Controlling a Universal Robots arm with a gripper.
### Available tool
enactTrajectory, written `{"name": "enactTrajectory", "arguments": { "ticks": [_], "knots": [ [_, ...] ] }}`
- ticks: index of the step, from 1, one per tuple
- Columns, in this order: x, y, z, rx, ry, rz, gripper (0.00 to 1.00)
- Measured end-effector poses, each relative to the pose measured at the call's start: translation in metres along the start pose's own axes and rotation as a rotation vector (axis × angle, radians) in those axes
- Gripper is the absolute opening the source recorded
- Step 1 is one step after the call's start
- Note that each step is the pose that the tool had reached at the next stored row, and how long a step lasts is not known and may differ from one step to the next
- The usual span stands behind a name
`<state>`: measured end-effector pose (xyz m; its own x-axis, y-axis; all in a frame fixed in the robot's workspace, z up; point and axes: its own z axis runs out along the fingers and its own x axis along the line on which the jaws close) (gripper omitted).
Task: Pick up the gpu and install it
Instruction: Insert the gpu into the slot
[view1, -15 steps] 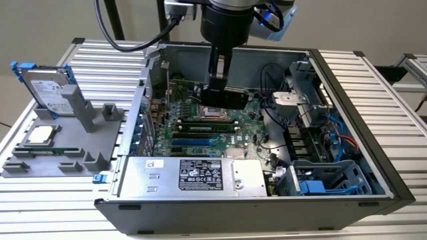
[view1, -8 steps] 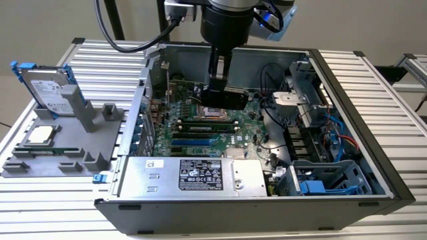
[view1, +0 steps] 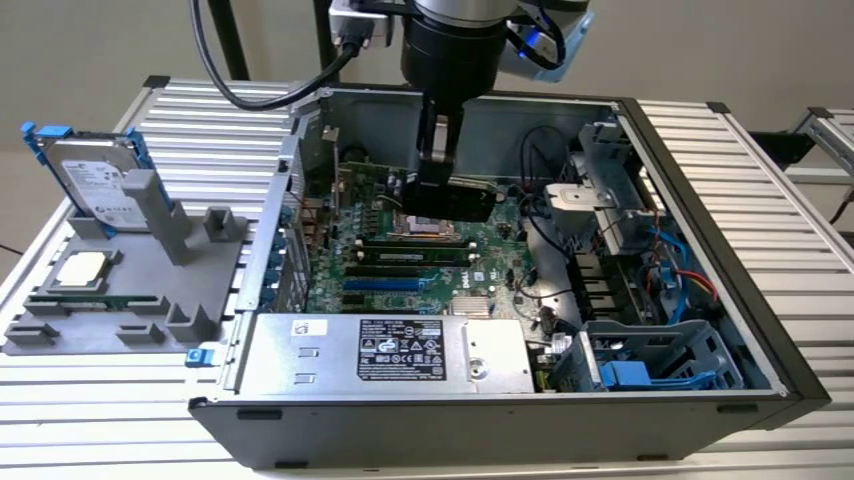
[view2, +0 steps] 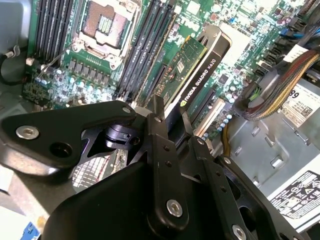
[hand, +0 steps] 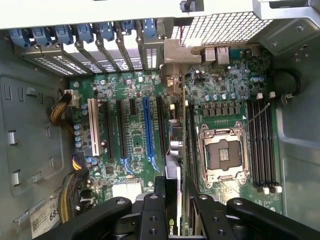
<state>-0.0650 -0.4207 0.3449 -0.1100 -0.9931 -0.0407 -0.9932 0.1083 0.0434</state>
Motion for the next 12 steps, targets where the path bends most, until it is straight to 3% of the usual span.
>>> {"name": "enactTrajectory", "arguments": {
  "ticks": [12],
  "knots": [
    [0.0001, -0.0001, 0.0022, 0.0002, -0.0005, 0.000, 0.00]
  ]
}}
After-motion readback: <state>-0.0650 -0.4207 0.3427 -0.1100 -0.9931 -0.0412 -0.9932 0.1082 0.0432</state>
